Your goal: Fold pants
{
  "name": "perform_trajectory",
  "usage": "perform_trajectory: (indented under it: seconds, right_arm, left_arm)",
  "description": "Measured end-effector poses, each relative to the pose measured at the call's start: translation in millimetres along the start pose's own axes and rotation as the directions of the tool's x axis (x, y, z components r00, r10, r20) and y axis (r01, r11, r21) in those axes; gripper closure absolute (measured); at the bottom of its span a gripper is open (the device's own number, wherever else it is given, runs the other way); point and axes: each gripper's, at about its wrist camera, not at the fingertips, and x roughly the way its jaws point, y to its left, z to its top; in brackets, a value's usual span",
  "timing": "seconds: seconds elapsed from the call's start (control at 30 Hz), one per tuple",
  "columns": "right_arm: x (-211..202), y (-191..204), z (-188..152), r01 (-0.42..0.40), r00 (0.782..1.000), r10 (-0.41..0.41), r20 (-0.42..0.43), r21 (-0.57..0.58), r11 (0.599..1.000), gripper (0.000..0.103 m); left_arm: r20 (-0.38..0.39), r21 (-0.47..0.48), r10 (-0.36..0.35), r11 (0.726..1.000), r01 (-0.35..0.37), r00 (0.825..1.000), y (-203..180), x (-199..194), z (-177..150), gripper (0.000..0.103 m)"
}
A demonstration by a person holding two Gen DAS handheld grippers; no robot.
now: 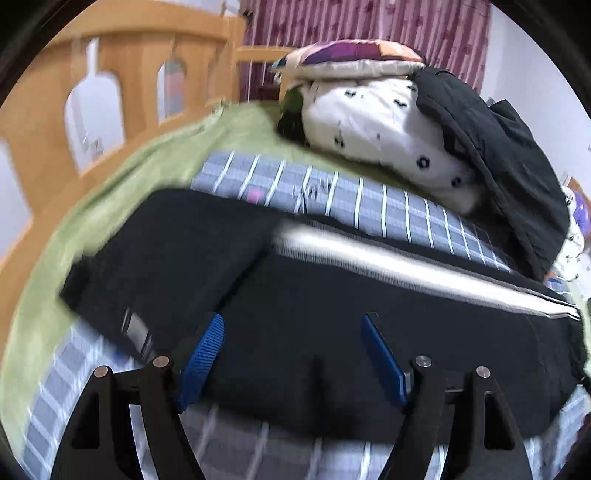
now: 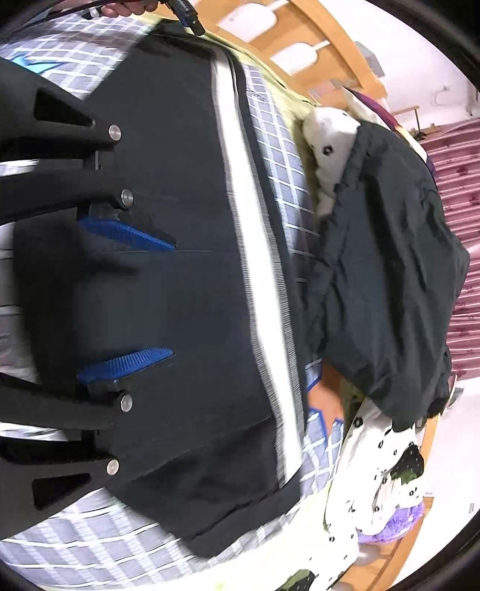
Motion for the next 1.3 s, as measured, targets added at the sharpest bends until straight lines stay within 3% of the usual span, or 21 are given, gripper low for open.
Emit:
perform_trajectory:
  seconds: [0.13, 0.23, 0.33, 0.47, 0.57, 0.7, 0.77, 0.93, 0.97, 1.03, 1.13, 1.3]
  right_arm:
    - [-30.0, -22.1, -45.5, -0.015, 1.000, 0.014, 0.011, 0.068, 0.998, 0.042]
    - [-37.1, -44.1, -67.3, -0.056, 0.998, 0.053, 0.019, 0.160, 0.986, 0.042]
    - [-34.0, -62.1, -79.0, -0.061, 0.998, 0.060, 0.011, 0.229, 0.972, 0.042]
    - [-17.1, -76.3, -80.6, -0.059, 0.997, 0.069, -0.027, 0.286, 0.956, 0.042]
    - [-6.2, -81.2, -76.9, -0.081, 0.995, 0.098, -0.035, 0.331, 0.940, 0.042]
    - [13.0, -78.6, -59.4, -0.039, 0.998, 0.050, -0.032, 0.288, 0.957, 0.042]
    - [24.1, -81.8, -45.0, -0.008, 0.999, 0.019, -0.037, 0.278, 0.961, 0.043]
    - [53.9, -99.5, -14.6, 0.001, 1.000, 0.008, -0.026, 0.347, 0.938, 0.047]
    - [60.5, -102.4, -9.3, -0.005, 1.000, 0.010, -0.013, 0.354, 0.935, 0.048]
    - [68.9, -105.1, 0.0, 0.007, 1.000, -0.011, 0.009, 0.358, 0.934, 0.064]
    - [70.3, -110.5, 7.0, -0.001, 1.000, -0.009, 0.025, 0.386, 0.923, 0.080]
    - [25.5, -104.9, 24.3, -0.040, 0.991, -0.009, 0.131, 0.366, 0.930, 0.088]
  left_arm:
    - [-0.042, -0.171, -0.094, 0.982, 0.085, 0.995, 35.2, -10.9, -46.3, 0.028]
    - [-0.054, -0.230, -0.121, 0.967, 0.105, 0.991, 56.7, -10.9, -71.3, 0.028]
    - [-0.062, -0.282, -0.104, 0.956, 0.082, 0.993, 73.5, -5.7, -81.5, 0.028]
    - [-0.034, -0.363, -0.131, 0.925, 0.110, 0.991, 89.5, 6.5, -74.7, 0.028]
    - [-0.037, -0.354, -0.110, 0.931, 0.090, 0.993, 86.5, 21.6, -61.0, 0.029]
    - [-0.046, -0.315, -0.028, 0.949, 0.012, 0.999, 81.3, 44.3, -38.1, 0.030]
    - [-0.047, -0.296, 0.025, 0.955, -0.038, 0.999, 79.6, 53.5, -26.9, 0.046]
    - [-0.039, -0.300, 0.052, 0.952, -0.062, 0.998, 73.9, 72.7, -5.1, 0.048]
    - [-0.036, -0.291, 0.072, 0.953, -0.079, 0.997, 70.2, 75.2, -1.8, 0.053]
    - [-0.036, -0.262, 0.116, 0.957, -0.121, 0.993, 65.4, 77.8, 3.3, 0.067]
    - [-0.043, -0.238, 0.128, 0.962, -0.135, 0.991, 62.2, 76.6, 13.2, 0.085]
    - [0.018, -0.137, 0.159, 0.978, -0.155, 0.987, 35.7, 38.1, 26.7, 0.090]
